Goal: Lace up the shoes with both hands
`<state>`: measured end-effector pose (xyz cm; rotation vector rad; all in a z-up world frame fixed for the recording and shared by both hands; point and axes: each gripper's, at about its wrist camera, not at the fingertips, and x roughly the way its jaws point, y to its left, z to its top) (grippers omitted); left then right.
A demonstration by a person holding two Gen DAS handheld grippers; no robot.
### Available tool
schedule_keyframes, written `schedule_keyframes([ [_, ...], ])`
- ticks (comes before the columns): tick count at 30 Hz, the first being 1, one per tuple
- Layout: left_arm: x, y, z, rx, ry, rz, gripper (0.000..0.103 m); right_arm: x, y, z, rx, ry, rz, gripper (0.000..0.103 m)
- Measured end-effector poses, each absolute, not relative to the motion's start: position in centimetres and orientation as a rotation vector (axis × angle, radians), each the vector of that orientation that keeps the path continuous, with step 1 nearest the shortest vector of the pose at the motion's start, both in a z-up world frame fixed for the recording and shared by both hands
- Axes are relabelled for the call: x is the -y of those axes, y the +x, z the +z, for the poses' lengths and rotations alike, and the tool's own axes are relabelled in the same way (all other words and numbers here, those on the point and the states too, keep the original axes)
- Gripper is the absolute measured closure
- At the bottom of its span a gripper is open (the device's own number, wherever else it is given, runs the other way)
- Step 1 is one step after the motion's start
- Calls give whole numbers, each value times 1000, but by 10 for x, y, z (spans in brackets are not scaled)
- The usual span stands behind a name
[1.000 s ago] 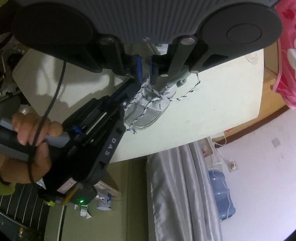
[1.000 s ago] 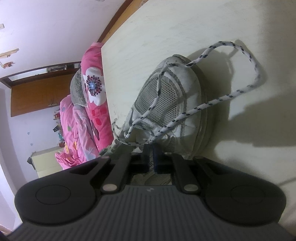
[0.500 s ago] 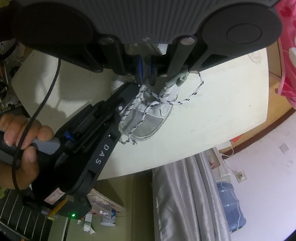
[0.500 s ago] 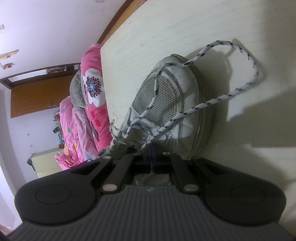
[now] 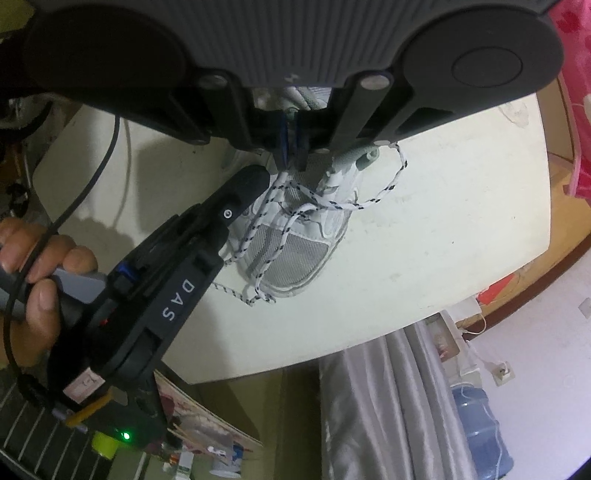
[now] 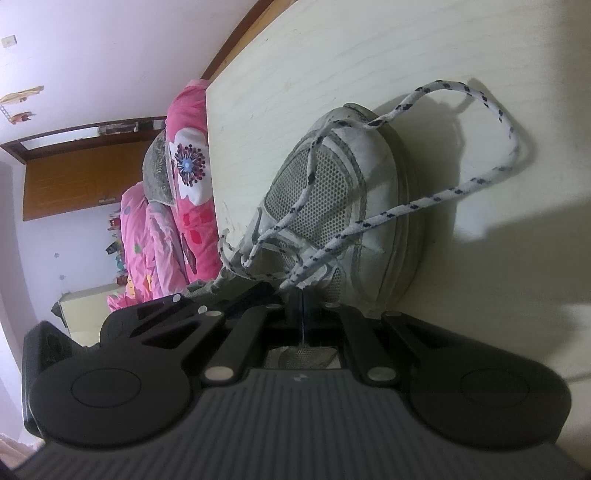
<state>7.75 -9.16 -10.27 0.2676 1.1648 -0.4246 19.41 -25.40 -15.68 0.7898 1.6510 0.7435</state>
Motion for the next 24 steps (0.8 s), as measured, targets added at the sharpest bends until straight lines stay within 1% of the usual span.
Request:
schedule_keyframes([
  [7, 111, 75, -109, -1156, 429, -455, 101, 256, 193, -157, -1641, 780, 755, 103],
  [14, 112, 78, -109, -1161, 416, -445, 102, 255, 187, -159, -1627, 774, 752, 103],
  [24, 109, 69, -95, -1161, 386, -412, 103, 249, 183, -153, -1593, 711, 739, 103],
])
